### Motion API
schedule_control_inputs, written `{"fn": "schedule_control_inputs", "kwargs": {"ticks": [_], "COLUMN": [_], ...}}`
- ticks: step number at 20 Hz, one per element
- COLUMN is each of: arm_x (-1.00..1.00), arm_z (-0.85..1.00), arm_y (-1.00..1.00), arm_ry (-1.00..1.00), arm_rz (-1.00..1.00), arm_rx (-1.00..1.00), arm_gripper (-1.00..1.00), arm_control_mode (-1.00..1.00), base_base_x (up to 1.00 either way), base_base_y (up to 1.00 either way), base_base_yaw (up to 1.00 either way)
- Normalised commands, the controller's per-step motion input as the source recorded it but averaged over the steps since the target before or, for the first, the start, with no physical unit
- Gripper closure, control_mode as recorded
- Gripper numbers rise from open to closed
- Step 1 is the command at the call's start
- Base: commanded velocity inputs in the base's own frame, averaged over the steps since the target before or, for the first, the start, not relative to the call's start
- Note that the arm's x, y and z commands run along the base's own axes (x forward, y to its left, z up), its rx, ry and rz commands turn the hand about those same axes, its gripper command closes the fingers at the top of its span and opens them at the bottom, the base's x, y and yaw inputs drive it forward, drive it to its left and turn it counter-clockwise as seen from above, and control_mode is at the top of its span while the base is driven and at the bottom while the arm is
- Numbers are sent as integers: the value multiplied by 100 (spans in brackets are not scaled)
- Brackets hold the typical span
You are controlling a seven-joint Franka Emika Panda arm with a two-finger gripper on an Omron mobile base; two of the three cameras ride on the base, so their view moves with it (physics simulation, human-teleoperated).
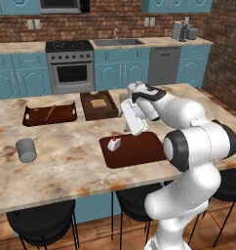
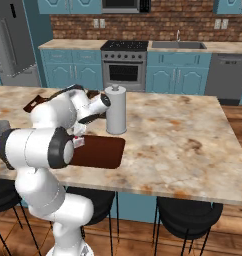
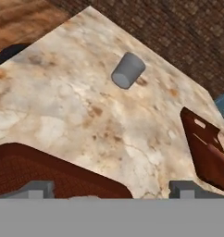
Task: Take the cakes from the fridge and place them on the empty tray on the dining counter.
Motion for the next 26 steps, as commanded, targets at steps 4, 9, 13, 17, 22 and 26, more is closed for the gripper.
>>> {"fn": "schedule_control_inputs", "kwargs": {"ticks": [4,9,13,17,22,26], "arm_x": [-40,-41,-47,-42,-49,-58], "arm_z": [100,100,79,52,11,0], "arm_y": [34,18,0,0,-4,-23], "arm_ry": [0,18,35,43,41,29], "arm_rz": [-14,-26,-39,-50,-60,-60], "arm_rx": [-1,-2,-2,-4,-3,-1], "arm_gripper": [-100,-100,-100,-100,-100,-100], "arm_control_mode": [-100,-100,-100,-100,-100,-100], "base_base_x": [0,0,0,0,0,0], "base_base_y": [0,0,0,0,0,0], "base_base_yaw": [0,0,0,0,0,0]}}
